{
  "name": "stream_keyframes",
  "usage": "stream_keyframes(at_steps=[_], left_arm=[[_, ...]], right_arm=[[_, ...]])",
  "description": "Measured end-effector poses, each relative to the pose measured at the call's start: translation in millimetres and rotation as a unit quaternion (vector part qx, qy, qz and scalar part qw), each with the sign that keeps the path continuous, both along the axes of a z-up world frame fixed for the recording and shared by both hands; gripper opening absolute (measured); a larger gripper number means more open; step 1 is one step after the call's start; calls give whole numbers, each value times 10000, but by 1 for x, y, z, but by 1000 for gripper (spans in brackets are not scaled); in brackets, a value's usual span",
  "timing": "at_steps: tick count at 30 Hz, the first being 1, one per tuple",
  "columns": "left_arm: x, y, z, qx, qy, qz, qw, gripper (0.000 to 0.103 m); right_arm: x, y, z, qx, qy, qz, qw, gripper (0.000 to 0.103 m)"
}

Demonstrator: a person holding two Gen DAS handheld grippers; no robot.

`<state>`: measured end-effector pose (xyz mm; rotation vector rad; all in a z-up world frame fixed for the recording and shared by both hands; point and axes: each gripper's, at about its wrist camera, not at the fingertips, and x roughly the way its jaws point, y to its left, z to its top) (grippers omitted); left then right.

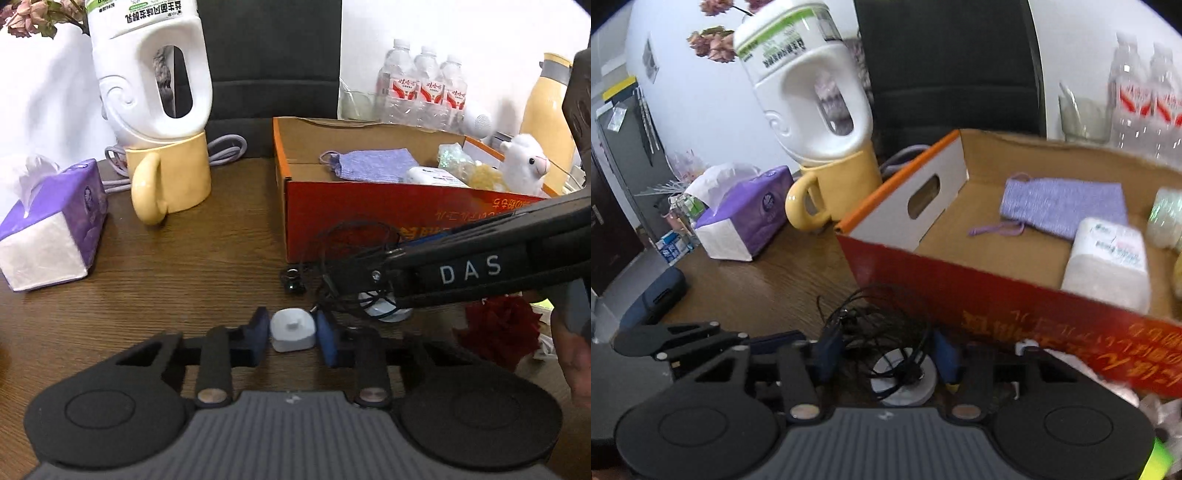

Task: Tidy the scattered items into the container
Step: 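Grasp the black earphones with the right tool while the left grasps the white tape roll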

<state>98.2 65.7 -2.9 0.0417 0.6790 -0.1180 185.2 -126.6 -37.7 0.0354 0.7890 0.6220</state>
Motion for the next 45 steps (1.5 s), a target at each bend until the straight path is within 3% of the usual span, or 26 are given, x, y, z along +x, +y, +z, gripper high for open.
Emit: stream_keyframes(at_steps=[1,3,7,9,14,15,20,22,24,26,29,31,32,33,38,40,45], left_arm=[[0,0,0,10,-11,-8,10000,28],[0,-1,1,20,-26,-3,10000,27],[-1,-1,1,1,-27,9,10000,28],[-1,-2,0,35,-33,11,10000,28],[-6,-4,4,-28,-91,-11,10000,27],[-7,-5,5,-32,-112,-44,9999,28],[-18,-18,7,204,-250,-194,9993,28],[-19,-20,5,266,-213,-182,9993,28],[-19,-19,5,267,-216,-145,9993,26],[-19,-19,7,216,-198,-180,9994,24],[-22,-21,6,220,-208,-216,9993,24],[-23,-23,6,287,-205,-155,9993,34],[-25,-24,7,290,-236,-102,9992,49],[-29,-25,9,274,-315,-139,9990,54],[-56,-44,21,406,-535,-341,9972,61],[-75,-59,27,180,-593,-857,9944,64],[-106,-100,37,-384,-576,-1967,9780,67]], right_arm=[[-1,0,-1,2,-46,-3,10000,31],[-4,-3,-1,-22,-87,-53,9999,28],[-9,-27,11,557,33,-249,9981,14],[-16,-41,23,837,-88,-316,9960,14],[-33,-62,49,831,-368,-525,9945,13],[-35,-61,50,625,-361,-450,9964,14],[-44,-82,54,609,-299,-655,9955,14],[-52,-103,57,1014,-259,-755,9916,13],[-55,-110,53,740,-171,-882,9932,13],[-58,-129,51,1239,69,-1004,9872,13],[-70,-144,57,1384,-109,-1085,9844,13],[-75,-145,58,1086,-264,-1156,9870,13],[-76,-146,56,1045,-270,-1165,9873,13],[-76,-149,52,1135,-176,-1210,9860,13],[-80,-159,31,1573,289,-1303,9785,14],[-79,-160,25,1841,471,-1280,9734,14],[-77,-152,25,2409,749,-1258,9595,14]])
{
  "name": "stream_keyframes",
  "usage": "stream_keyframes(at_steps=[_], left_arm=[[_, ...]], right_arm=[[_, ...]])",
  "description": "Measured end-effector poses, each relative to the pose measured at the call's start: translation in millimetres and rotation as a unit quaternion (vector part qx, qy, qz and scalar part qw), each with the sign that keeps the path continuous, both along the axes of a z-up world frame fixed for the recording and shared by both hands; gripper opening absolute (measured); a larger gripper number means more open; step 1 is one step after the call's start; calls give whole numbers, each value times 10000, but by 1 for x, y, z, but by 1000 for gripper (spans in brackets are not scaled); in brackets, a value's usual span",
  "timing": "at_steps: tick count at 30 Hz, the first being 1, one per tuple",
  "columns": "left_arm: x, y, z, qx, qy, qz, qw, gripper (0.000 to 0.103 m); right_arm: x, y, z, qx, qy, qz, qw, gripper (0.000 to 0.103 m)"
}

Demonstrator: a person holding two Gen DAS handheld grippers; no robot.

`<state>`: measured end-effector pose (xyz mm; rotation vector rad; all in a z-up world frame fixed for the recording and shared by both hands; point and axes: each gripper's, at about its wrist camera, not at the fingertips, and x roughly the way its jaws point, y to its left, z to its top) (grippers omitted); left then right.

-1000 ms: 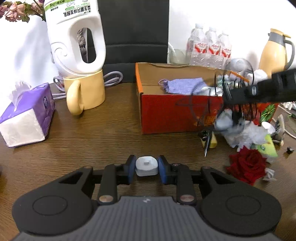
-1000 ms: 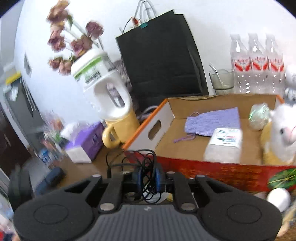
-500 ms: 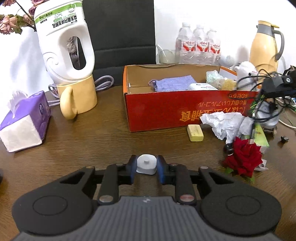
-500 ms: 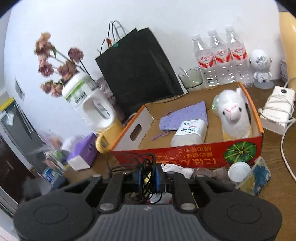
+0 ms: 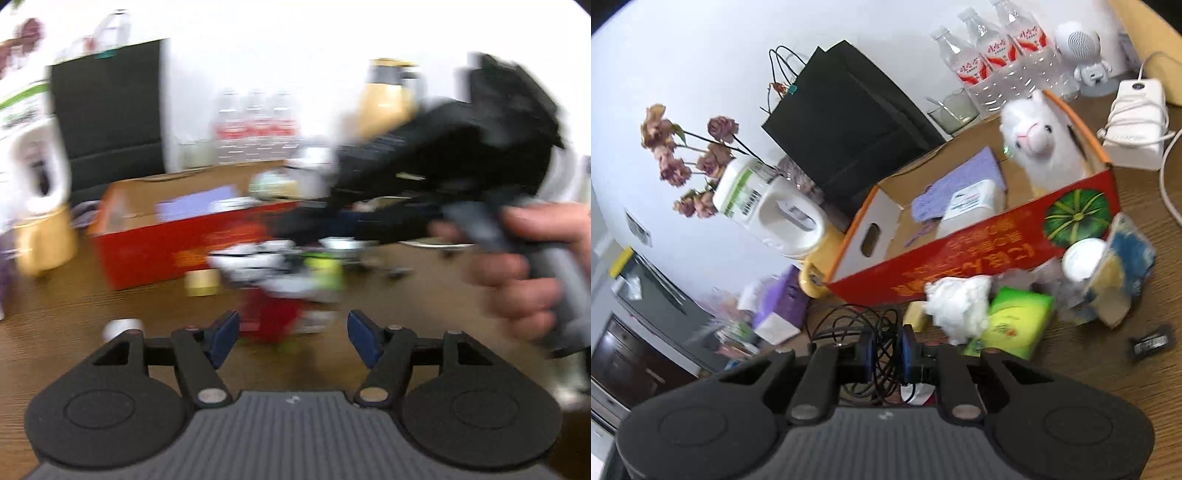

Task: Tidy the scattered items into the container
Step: 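Grasp the black earphones with the right tool while the left grasps the white tape roll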

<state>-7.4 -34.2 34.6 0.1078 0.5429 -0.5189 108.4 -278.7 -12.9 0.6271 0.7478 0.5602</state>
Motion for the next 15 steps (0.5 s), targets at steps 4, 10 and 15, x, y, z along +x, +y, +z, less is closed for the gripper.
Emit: stream_keyframes(at_steps=[4,10,15], left_arm=[[14,-21,-6,30,149,359,9992,67],[30,-10,-9,-389,149,878,9953,67],[23,-24,-14,-170,27,605,9980,47]], right_arm=[[-5,3,4,446,49,48,9990,14],[-19,-3,0,614,159,-79,9980,14],[-26,-8,-9,705,269,-158,9970,14]])
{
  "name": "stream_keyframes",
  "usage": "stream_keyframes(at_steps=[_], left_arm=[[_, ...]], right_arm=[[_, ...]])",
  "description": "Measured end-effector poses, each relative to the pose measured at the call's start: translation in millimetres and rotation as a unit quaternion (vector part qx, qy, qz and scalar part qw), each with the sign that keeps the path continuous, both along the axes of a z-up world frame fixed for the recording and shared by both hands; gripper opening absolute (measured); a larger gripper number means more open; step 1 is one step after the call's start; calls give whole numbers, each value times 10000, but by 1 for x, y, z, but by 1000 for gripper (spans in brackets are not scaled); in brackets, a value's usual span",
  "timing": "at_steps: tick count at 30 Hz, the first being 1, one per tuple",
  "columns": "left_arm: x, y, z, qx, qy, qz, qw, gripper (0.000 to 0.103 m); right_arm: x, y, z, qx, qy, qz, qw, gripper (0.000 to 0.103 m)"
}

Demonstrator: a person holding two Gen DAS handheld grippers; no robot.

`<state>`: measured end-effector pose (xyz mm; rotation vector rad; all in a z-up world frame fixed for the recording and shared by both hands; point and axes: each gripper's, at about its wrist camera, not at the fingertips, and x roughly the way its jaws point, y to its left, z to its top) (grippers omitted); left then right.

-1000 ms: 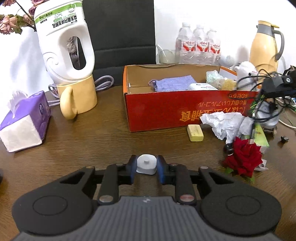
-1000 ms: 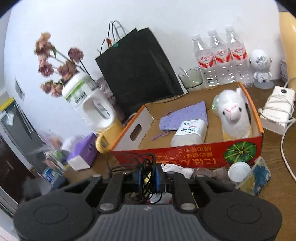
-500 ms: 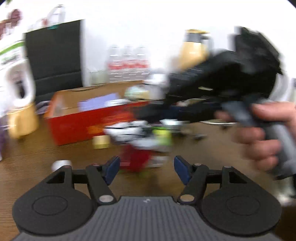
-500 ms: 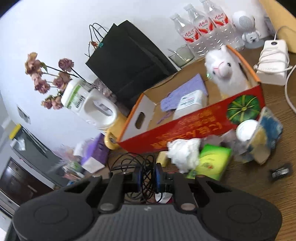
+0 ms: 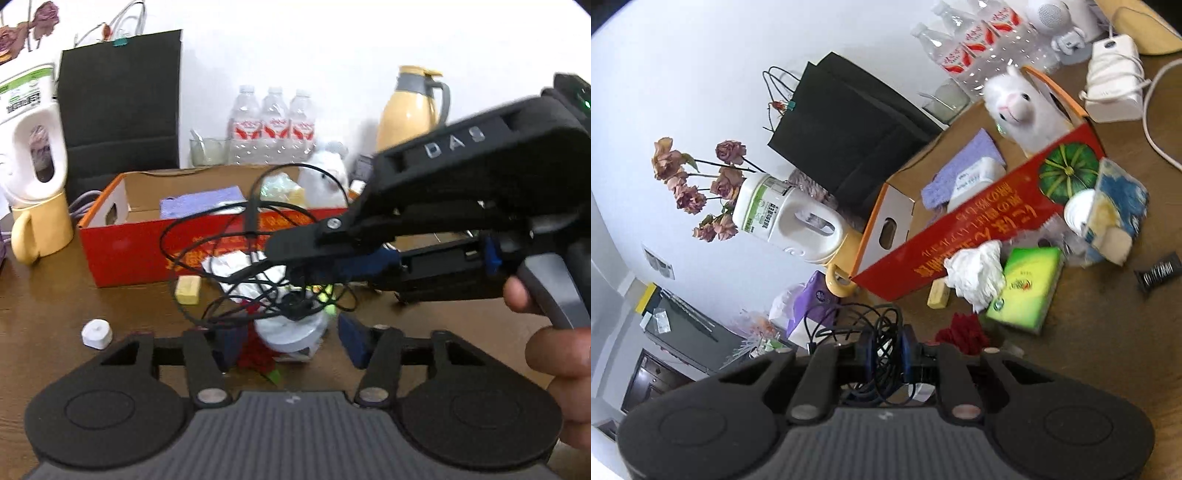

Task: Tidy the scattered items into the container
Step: 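Grasp the black earphones with the right tool while the left grasps the white tape roll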

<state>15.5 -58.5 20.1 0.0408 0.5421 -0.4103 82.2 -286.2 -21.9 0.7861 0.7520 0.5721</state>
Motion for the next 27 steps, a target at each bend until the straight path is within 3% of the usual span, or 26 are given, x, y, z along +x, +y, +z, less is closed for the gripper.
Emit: stream_keyframes(at_steps=[4,6,15,23,27], left_arm=[[1,0,-2,-63,134,16,9999,35],[1,3,-3,-33,139,48,9999,17],[-22,0,-3,207,90,74,9997,16],[-50,-2,-19,913,-102,54,9958,10],[-53,5,-17,834,-65,125,9964,10]], right_arm=[[-6,-1,-2,60,19,46,10000,14],[-12,-3,-1,61,-27,46,10000,13],[-38,-13,0,-227,-134,-158,9995,11],[-54,-37,-19,194,176,-585,9979,6],[-60,-41,-20,136,88,-745,9971,6]])
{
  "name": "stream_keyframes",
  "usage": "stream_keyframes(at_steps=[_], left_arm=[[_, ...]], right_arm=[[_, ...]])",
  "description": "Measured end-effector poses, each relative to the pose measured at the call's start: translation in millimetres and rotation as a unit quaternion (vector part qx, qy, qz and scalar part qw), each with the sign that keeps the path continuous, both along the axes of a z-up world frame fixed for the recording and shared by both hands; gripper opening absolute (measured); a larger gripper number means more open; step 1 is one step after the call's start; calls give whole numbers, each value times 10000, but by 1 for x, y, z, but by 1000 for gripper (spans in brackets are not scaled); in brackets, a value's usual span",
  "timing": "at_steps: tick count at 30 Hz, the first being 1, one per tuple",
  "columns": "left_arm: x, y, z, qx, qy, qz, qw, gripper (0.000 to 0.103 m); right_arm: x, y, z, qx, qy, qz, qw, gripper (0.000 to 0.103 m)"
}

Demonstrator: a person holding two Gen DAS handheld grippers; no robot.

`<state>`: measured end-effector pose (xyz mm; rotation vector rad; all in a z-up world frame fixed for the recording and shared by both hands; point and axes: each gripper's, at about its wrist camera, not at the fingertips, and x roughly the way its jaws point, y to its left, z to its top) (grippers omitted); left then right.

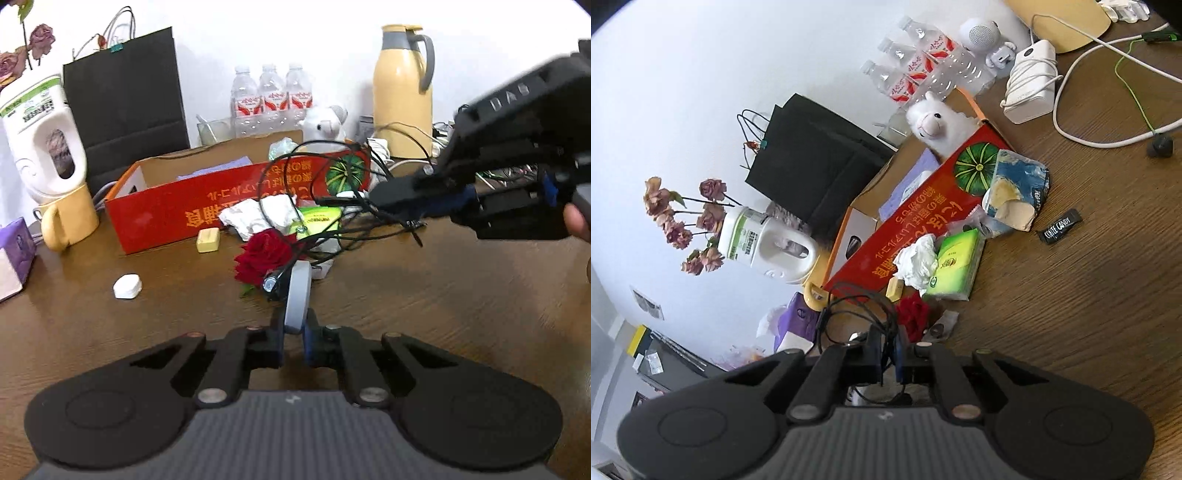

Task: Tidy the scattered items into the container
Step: 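Grasp the black earphones with the right tool while the left grasps the white tape roll, then carry both into the cardboard box and open both tools to release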

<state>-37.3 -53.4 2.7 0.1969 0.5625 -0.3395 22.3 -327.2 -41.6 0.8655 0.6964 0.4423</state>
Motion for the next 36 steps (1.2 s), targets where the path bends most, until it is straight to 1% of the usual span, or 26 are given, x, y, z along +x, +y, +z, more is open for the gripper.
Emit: stream_keyframes(at_steps=[3,6,9,11,15,17,19,21,22,23,24,26,27,30,32,34,35,36], left_arm=[[-3,5,4,-33,26,-10,10000,10],[-8,7,5,32,66,-15,10000,11],[-14,12,6,-53,76,-62,9999,11],[-19,14,7,21,-2,-77,10000,11],[-28,16,10,43,-111,-99,9999,11],[-32,15,11,123,-151,-179,9996,11],[-38,12,11,249,-234,-307,9989,11],[-48,6,10,561,-375,-478,9966,9],[-54,3,8,734,-421,-580,9947,9],[-60,1,6,875,-411,-794,9921,9],[-66,-1,4,962,-415,-939,9901,9],[-73,-2,6,1031,-440,-1056,9881,9],[-74,-1,8,993,-463,-1035,9886,9],[-66,9,17,705,-530,-585,9944,9],[-54,22,23,295,-410,-32,9987,9],[-44,34,24,-82,-325,514,9981,9],[-41,39,24,-215,-310,832,9958,9],[-39,42,24,-273,-315,1028,9938,9]], right_arm=[[-7,2,3,-356,-147,-119,9992,6],[-13,-7,7,-343,-317,-328,9984,5],[-19,-6,15,-750,-470,-440,9951,5],[-23,-5,19,-891,-568,-524,9930,5],[-28,-2,26,-1058,-699,-617,9900,5],[-32,2,30,-1224,-835,-729,9863,4],[-34,1,36,-1255,-974,-809,9840,4],[-34,6,44,-1478,-1117,-817,9793,4],[-35,9,49,-1674,-1231,-871,9743,4],[-36,11,55,-1863,-1360,-931,9686,4],[-36,10,60,-1912,-1432,-976,9661,4],[-32,6,67,-1822,-1475,-908,9679,4],[-31,7,70,-1883,-1457,-885,9672,4],[-38,12,72,-2107,-1456,-802,9633,4],[-46,18,69,-2279,-1461,-702,9601,4],[-55,25,64,-2506,-1430,-625,9554,4],[-60,29,61,-2651,-1411,-593,9520,4],[-64,32,58,-2761,-1391,-557,9494,4]])
